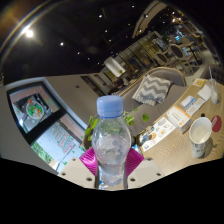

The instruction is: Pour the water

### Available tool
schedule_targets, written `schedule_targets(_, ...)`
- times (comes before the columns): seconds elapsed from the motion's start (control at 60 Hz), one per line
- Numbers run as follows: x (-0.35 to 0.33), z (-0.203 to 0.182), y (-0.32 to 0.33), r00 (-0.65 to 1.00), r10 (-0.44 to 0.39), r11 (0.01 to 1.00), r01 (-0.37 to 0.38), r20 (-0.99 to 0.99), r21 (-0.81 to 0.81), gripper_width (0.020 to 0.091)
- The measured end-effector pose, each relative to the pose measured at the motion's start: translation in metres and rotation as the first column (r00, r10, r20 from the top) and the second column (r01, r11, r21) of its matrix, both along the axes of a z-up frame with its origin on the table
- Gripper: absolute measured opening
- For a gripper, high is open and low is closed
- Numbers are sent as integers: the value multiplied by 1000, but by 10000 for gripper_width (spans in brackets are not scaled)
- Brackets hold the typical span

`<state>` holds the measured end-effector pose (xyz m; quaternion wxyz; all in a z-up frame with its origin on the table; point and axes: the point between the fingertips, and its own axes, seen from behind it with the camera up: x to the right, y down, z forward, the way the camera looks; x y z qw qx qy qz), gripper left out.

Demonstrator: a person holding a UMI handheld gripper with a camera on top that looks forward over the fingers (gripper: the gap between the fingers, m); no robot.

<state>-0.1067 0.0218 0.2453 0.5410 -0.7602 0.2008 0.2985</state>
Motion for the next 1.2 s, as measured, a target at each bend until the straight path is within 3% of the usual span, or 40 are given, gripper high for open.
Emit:
schedule_targets(0.1,5,33,-6,943,7,1000,-6,-333,5,314)
schedule_targets(0.25,45,31,1,729,-32,999,25,-684,-20,307)
schedule_targets(0.433,80,-6,8,430,-117,993,36,-895,-113,314)
schedule_targets(0.583,107,-36,15,229,-184,983,48,-956,-178,312)
schedule_targets(0.75,110,-38,14,234,-188,982,24,-954,-188,311)
schedule_targets(0.95,109,-13,-7,298,-167,983,-23,-940,-182,310)
schedule_targets(1.083,118,28,-10,490,-83,993,-34,-868,-114,313)
schedule_targets(1.2,144,70,-8,732,12,1000,-24,-681,-9,310)
